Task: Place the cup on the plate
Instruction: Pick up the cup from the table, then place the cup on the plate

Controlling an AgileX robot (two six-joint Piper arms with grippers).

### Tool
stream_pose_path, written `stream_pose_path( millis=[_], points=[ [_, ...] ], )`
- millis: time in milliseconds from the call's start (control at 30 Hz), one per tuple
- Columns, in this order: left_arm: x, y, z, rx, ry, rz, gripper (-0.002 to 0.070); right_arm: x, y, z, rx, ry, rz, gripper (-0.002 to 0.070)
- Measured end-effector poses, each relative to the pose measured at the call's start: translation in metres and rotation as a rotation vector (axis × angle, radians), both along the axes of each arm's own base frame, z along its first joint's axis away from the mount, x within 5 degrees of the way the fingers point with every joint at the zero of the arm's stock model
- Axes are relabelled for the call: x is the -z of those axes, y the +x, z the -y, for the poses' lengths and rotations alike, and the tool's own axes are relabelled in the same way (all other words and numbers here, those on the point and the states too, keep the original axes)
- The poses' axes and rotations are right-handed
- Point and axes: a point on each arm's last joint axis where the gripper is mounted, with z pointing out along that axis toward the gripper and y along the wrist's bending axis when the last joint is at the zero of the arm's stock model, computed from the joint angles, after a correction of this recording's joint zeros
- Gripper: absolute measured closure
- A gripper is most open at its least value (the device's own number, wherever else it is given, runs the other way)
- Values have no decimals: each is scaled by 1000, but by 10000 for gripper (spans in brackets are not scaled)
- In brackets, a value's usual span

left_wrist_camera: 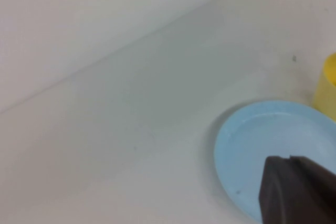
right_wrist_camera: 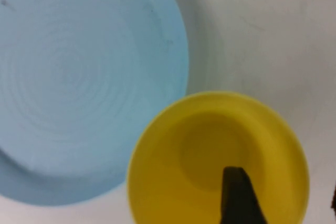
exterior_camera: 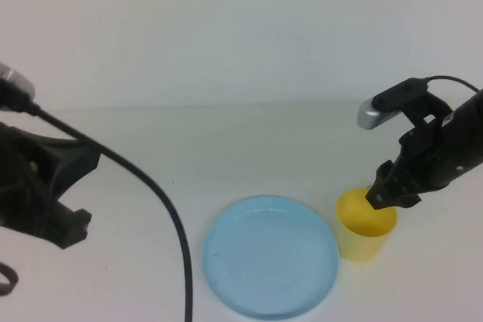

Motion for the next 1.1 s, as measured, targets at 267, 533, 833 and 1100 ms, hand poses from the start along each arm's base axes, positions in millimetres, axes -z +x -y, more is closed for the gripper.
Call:
stream_pose_path(
  millis=[267, 533, 833, 1100],
  points=[
    [16, -38, -16, -31, 68, 154, 673, 55, 21, -5, 14, -46, -107, 356],
    [28, -66, -29, -61, 158, 268, 673, 58, 23, -7, 2, -55, -134, 633],
    [64, -71, -50, -339, 56, 145, 673, -38, 16, -39, -124, 11, -26, 637],
    [63, -70, -54, -400, 38, 156, 673, -40, 2, -125, -243, -86, -31, 638]
  ],
)
